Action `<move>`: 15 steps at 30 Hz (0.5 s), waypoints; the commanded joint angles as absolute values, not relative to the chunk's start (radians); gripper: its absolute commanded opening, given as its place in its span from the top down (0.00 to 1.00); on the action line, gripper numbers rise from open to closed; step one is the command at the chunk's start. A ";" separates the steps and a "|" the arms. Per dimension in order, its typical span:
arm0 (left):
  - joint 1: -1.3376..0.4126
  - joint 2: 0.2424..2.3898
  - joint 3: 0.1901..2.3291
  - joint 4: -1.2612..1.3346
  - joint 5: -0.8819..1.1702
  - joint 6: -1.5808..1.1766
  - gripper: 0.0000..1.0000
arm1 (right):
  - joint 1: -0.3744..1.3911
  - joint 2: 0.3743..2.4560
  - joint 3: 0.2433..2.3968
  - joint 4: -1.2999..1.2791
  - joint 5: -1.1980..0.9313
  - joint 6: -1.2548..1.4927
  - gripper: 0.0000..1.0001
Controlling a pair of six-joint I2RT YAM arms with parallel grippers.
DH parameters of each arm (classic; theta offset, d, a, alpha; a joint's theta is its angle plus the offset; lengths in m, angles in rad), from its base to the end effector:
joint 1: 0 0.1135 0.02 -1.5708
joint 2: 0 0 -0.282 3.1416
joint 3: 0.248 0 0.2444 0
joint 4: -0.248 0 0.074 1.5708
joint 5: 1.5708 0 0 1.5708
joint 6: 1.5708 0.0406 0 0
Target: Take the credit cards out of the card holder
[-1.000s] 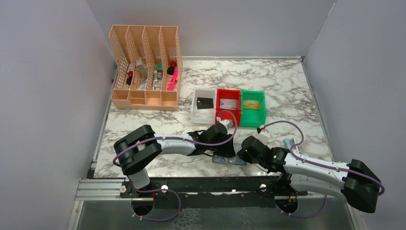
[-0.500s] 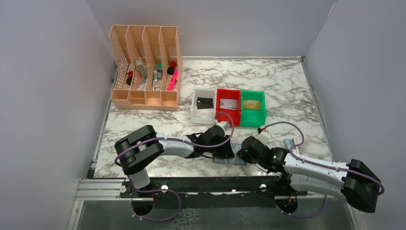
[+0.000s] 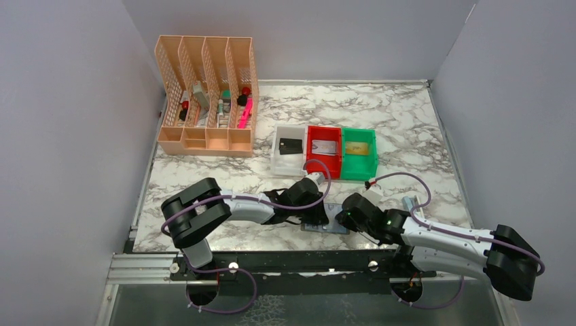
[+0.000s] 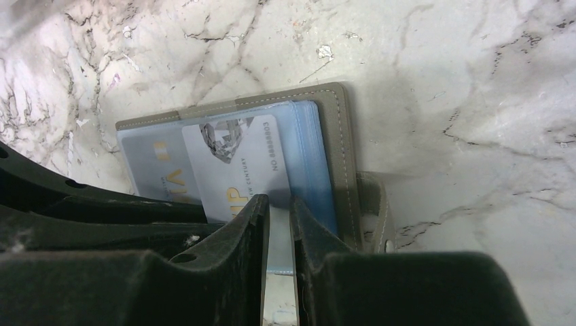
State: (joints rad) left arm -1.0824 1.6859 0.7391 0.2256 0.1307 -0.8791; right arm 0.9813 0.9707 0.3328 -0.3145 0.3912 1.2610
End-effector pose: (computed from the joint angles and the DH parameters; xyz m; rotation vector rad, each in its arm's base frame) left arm 0.1480 -0.2898 0.1610 0.3365 2.5490 -1.0595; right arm 0.0971 0.1173 0.1625 0.5021 2.4386 0.5009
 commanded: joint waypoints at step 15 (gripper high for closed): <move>-1.087 1.630 0.735 0.104 0.056 -0.849 0.89 | 0.978 0.996 0.308 -0.420 0.420 1.259 0.77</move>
